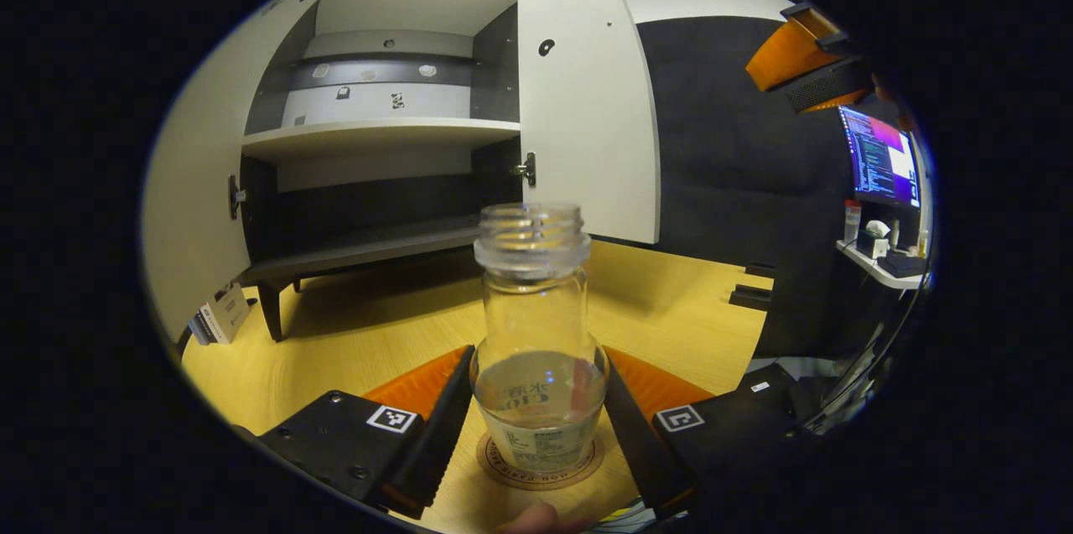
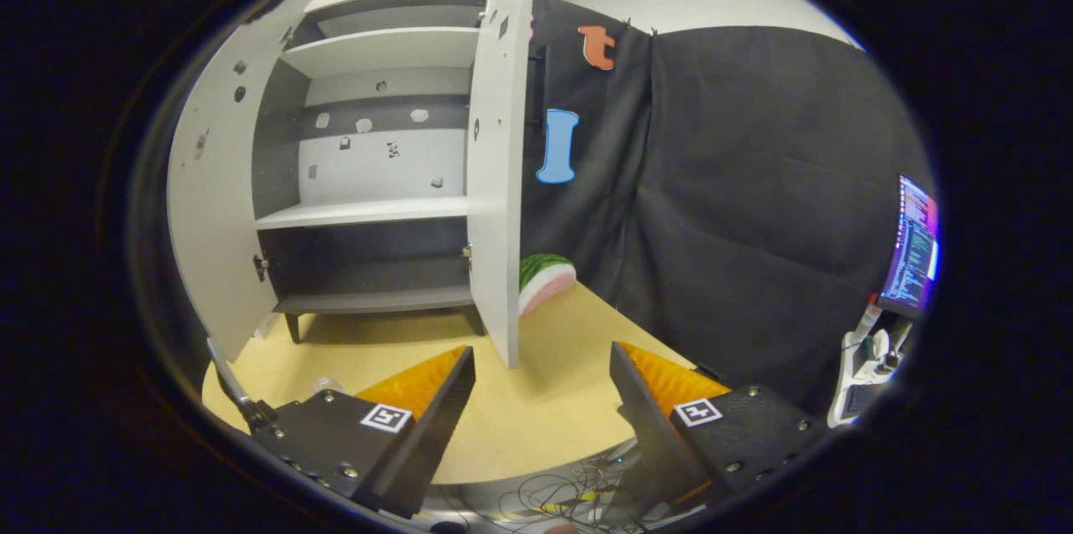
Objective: Grasp the bottle in the cabinet with the left hand and place it on the coaster, then close the right door with the right hand and the left door with the left hand.
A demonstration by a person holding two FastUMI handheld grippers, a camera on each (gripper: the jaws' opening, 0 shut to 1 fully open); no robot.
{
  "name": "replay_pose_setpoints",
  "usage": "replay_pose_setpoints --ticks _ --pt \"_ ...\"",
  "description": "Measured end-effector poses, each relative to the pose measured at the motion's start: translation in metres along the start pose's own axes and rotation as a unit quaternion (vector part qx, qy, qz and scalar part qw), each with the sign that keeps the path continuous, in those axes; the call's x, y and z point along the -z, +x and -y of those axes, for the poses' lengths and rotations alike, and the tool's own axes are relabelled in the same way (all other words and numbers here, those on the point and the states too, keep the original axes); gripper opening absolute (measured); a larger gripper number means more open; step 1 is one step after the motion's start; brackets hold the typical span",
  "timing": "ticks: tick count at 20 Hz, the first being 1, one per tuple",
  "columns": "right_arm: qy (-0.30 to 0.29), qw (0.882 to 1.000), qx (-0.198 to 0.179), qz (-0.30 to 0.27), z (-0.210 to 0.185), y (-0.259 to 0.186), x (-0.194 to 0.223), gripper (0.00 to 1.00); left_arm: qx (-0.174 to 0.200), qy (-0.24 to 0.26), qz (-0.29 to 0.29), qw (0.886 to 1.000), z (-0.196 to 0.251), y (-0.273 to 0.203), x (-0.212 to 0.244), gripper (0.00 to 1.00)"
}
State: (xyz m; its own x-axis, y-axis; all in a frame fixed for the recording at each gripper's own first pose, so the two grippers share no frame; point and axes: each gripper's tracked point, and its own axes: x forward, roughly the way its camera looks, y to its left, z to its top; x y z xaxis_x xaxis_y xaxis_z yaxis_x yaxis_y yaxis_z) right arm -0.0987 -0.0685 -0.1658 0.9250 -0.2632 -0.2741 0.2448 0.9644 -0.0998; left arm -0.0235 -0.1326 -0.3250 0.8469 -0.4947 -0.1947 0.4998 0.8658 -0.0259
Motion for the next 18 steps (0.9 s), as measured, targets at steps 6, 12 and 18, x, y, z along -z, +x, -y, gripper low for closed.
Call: replay_pose_setpoints --ticks 6,12,18 --pt "0.014 0.999 0.028 0.014 0.018 -0.002 -0.021 0.98 0.021 -0.004 0.01 1.0 0.009 -0.015 -0.058 0.88" --pt "0.03 0.998 0.008 0.049 0.033 0.017 -0.067 0.94 -0.01 0.025 0.032 0.999 0.005 -0.036 -0.126 0.95" --pt "0.042 0.996 -0.009 0.077 0.074 0.057 -0.116 0.98 -0.064 -0.002 0.035 0.997 -0.003 -0.057 -0.182 0.98"
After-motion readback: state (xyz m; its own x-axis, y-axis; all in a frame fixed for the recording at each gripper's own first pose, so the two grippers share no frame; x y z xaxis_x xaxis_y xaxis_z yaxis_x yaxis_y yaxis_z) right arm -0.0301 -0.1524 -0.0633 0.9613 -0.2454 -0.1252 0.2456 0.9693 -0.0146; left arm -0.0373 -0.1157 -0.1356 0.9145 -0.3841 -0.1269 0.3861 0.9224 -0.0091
